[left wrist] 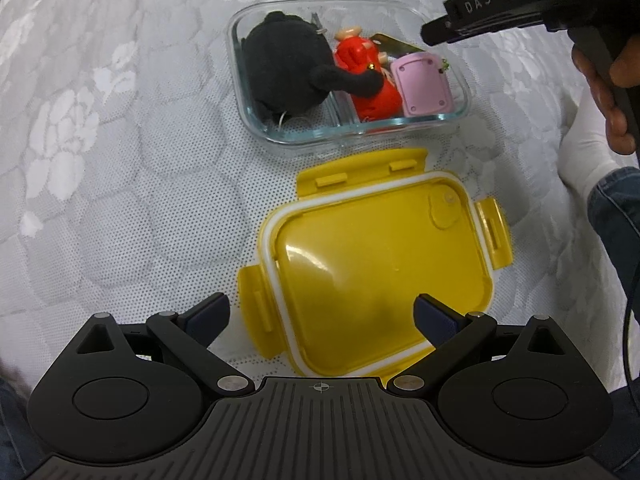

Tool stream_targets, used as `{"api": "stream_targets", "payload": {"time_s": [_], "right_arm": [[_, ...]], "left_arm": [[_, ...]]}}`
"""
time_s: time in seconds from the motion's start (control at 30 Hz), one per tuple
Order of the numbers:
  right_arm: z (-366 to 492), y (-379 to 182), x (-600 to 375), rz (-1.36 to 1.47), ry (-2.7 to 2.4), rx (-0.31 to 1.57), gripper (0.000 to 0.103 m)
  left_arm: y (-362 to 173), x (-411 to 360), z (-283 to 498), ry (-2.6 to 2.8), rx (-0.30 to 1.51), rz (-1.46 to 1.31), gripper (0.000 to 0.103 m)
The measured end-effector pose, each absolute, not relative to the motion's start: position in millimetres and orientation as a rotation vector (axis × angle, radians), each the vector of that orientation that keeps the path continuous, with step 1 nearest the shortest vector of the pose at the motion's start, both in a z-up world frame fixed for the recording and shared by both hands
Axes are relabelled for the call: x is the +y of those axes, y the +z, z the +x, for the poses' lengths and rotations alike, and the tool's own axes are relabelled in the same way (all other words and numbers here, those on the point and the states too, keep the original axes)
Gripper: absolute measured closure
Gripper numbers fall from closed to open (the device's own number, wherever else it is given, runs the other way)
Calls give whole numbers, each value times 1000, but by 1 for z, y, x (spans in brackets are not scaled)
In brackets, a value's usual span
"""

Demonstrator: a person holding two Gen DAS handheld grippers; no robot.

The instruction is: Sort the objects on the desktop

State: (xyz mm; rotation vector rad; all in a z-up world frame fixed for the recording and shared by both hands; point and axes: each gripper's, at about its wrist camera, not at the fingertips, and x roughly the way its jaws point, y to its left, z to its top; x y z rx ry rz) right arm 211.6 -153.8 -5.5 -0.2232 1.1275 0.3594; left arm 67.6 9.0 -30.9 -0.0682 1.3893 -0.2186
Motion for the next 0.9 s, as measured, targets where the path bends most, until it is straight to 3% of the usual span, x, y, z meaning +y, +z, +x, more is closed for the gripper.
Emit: {"api": "stream_targets", "payload": {"time_s": [0.1,0.17,0.23,0.4,0.5,0.57,0.7,0.9], "right_arm": [[211,-13,-148,-279,355,1158,80],[209,-20,-145,-305,359,1180,74],[209,-26,-144,-312,357,1200,62],[205,-33,-137,-384,355,1111,69],[211,-24,-141,-328,351,1080,87],[217,-16,-149,-248,343,1088,89],[224,-5,-164,-129,350,1123,83],[223,-1,-160,115,461,1261,81]], "left_arm": [[-32,9,67,-222,1398,-72,2],[-33,8,67,-223,1401,-72,2],[-33,8,67,-223,1403,-72,2],[-36,10,68,-221,1416,-84,2],[-36,11,68,-217,1418,-93,2],[-36,13,68,-214,1415,-97,2],[-36,15,70,-209,1414,-107,2],[-37,18,73,-200,1423,-124,2]]}}
